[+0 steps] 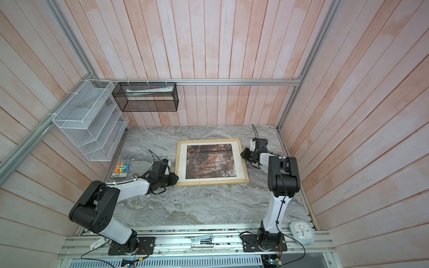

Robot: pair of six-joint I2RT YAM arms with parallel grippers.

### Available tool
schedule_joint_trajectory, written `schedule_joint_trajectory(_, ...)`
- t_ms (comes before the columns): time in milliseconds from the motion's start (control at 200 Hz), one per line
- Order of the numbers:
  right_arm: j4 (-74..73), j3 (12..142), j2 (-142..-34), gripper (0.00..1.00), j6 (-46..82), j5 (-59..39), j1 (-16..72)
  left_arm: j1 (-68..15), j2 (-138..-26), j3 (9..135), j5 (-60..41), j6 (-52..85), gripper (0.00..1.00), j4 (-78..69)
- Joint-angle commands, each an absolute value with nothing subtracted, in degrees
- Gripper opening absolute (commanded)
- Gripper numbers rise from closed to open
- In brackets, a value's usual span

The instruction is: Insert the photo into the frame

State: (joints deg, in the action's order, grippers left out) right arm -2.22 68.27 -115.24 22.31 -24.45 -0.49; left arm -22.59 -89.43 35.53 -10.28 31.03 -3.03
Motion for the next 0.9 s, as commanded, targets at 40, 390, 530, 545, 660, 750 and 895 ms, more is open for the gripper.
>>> schedule_joint_trajectory(40, 1.9, 71.3, -118.6, 0.26, 21.8, -31.0, 2.2, -24.7, -86.4, 28.9, -19.5, 33.8, 0.39, -2.5)
schedule_joint_trajectory(390, 4.6, 78.1, -123.3, 0.29, 21.4, -32.5, 4.7, -29.1, -78.8, 24.2, -25.2, 36.6, 0.44, -5.4)
schedule_joint_trajectory(530, 5.4, 80.6, -124.8, 0.3, 21.5, -32.6, 6.1, -30.9, -77.8, 22.4, -26.1, 38.1, 0.45, -7.5)
schedule_joint_trajectory(545, 5.4, 80.8, -124.9, 0.3, 21.5, -32.6, 6.3, -31.0, -77.7, 22.2, -26.1, 38.2, 0.45, -7.7)
schedule_joint_trajectory(660, 6.2, 83.2, -126.3, 0.3, 21.5, -32.8, 7.5, -31.6, -77.2, 20.5, -27.2, 40.0, 0.47, -10.4)
schedule_joint_trajectory(750, 6.9, 85.2, -127.6, 0.3, 21.5, -32.8, 8.4, -32.0, -76.9, 18.7, -29.0, 41.9, 0.48, -14.4)
schedule_joint_trajectory(895, 6.9, 88.5, -129.8, 0.3, 22.8, -33.4, 9.4, -34.4, -74.9, 18.7, -22.6, 43.5, 0.51, -11.1)
